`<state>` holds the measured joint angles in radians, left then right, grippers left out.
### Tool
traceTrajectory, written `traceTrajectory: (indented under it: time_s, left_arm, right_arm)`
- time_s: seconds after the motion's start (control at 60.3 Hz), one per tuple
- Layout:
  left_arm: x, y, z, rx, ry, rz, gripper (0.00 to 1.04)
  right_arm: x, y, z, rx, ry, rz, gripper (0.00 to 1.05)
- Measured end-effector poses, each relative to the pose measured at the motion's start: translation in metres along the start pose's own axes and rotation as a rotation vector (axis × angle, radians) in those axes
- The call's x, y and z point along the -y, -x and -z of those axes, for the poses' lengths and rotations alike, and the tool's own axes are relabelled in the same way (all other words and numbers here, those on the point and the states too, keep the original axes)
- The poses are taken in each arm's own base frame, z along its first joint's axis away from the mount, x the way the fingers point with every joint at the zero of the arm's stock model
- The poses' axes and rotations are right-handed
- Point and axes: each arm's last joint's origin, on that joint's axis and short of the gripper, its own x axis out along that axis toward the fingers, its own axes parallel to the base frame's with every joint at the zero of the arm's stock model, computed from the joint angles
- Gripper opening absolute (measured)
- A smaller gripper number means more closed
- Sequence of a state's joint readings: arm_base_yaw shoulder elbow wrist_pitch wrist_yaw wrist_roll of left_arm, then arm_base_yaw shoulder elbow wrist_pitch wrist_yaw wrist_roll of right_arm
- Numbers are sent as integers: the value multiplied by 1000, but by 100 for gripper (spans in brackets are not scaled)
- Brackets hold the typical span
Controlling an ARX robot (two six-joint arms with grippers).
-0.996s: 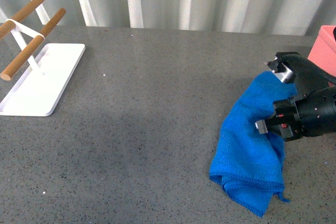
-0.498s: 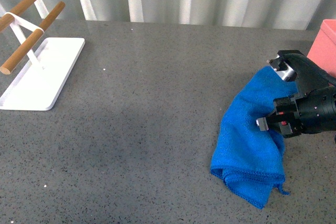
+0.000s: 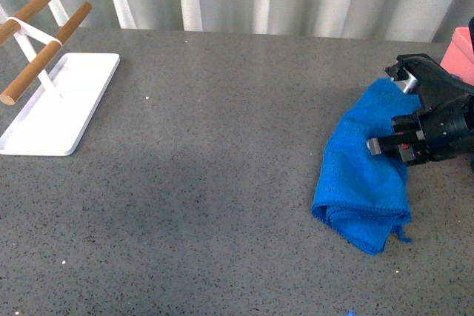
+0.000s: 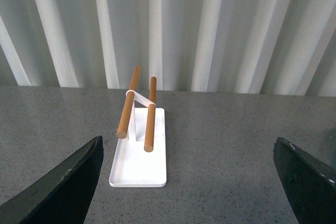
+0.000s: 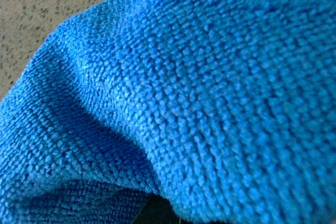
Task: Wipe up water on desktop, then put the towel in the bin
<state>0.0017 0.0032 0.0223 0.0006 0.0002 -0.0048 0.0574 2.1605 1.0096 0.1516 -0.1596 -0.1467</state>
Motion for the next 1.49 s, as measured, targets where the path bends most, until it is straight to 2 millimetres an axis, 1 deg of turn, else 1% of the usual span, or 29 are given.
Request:
traceTrajectory:
  time_s: [0.149,0.249,0.299,0.365,0.448,0.531,0.564,0.68,0.797,0.846,0.962,1.012,1.079,1.228,1.361,1.494]
  left_arm:
    - [0,0,0,0,0,0,98]
    - [0,0,0,0,0,0,98]
    - [0,0,0,0,0,0,98]
    - [0,0,0,0,0,0,98]
    - [0,0,0,0,0,0,98]
    - [0,0,0,0,0,0,98]
    - [0,0,0,0,0,0,98]
    - [0,0,0,0,0,0,98]
    - [0,0,0,0,0,0,98]
    - [0,0,0,0,0,0,98]
    - [0,0,0,0,0,0,98]
    - [0,0,0,0,0,0,98]
    - [0,0,0,0,0,0,98]
    - [0,0,0,0,0,0,98]
    - [0,0,0,0,0,0,98]
    - [0,0,0,0,0,0,98]
  right_arm:
    - [0,-12,-19,2,15,47,3]
    - [-5,-30,-44,35,42,95,3]
    - [-12,-40,-56,58,74,99,3]
    - [-17,-47,-65,63,92,98,3]
    - [-28,-58,-80,68,117,79,3]
    - [-39,-63,-90,69,134,49,3]
    - [-47,-66,-95,68,143,26,3]
    - [-72,-70,-99,65,165,-63,3]
    - [-95,-70,-92,57,182,-143,3]
    - [-101,-68,-88,53,192,-168,3]
    - [-113,-54,-64,48,241,-210,3]
    - [-115,-49,-56,46,261,-222,3]
    - [-115,-36,-37,40,282,-248,3]
    - [-112,-13,-7,22,295,-272,3]
    - [-112,6,12,11,303,-294,3]
    - [-113,24,21,27,311,-311,3]
